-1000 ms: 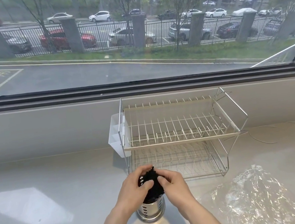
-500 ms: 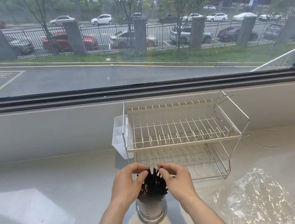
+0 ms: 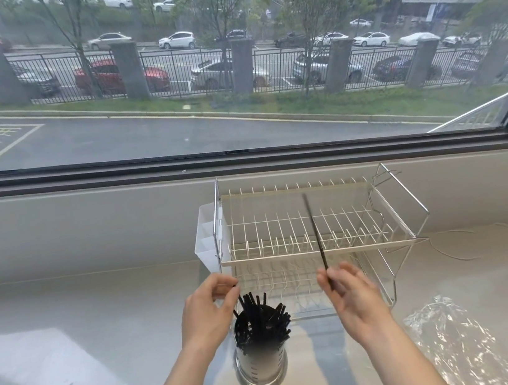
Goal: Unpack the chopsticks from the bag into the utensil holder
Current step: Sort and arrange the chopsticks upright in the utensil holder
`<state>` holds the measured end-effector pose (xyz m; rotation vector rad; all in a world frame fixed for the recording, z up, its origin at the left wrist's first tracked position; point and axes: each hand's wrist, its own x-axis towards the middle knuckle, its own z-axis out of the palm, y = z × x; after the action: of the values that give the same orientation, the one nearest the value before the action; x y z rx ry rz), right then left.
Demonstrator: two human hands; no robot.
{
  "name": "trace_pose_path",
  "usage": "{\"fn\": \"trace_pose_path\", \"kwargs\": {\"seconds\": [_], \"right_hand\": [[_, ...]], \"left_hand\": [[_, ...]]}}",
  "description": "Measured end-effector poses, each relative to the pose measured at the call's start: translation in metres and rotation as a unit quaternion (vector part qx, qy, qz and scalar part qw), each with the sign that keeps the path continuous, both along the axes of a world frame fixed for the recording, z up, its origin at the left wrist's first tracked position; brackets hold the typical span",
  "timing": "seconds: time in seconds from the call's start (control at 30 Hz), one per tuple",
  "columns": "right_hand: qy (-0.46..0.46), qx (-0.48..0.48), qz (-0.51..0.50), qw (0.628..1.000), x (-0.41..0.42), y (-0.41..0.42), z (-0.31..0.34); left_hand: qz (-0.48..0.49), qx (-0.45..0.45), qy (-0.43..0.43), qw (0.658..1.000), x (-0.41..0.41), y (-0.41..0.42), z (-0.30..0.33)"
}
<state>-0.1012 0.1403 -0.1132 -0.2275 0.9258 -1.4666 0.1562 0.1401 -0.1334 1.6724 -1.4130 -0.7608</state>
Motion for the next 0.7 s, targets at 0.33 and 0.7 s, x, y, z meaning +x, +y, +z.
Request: {"fn": "trace_pose_path", "kwargs": {"seconds": [0.33,0.7], "right_hand": [[0.307,-0.038,0.181,0.934,0.029,0.011,-0.016],[0.446,-0.054,0.171,0.877,0.068,0.014,-0.017]], "left_hand": [[-0.037,0.064,-0.076,0.994,-0.009,0.01,-0.008],[-0.073,0.104,-0.082,0.988,-0.016,0.002,-0.008]]}}
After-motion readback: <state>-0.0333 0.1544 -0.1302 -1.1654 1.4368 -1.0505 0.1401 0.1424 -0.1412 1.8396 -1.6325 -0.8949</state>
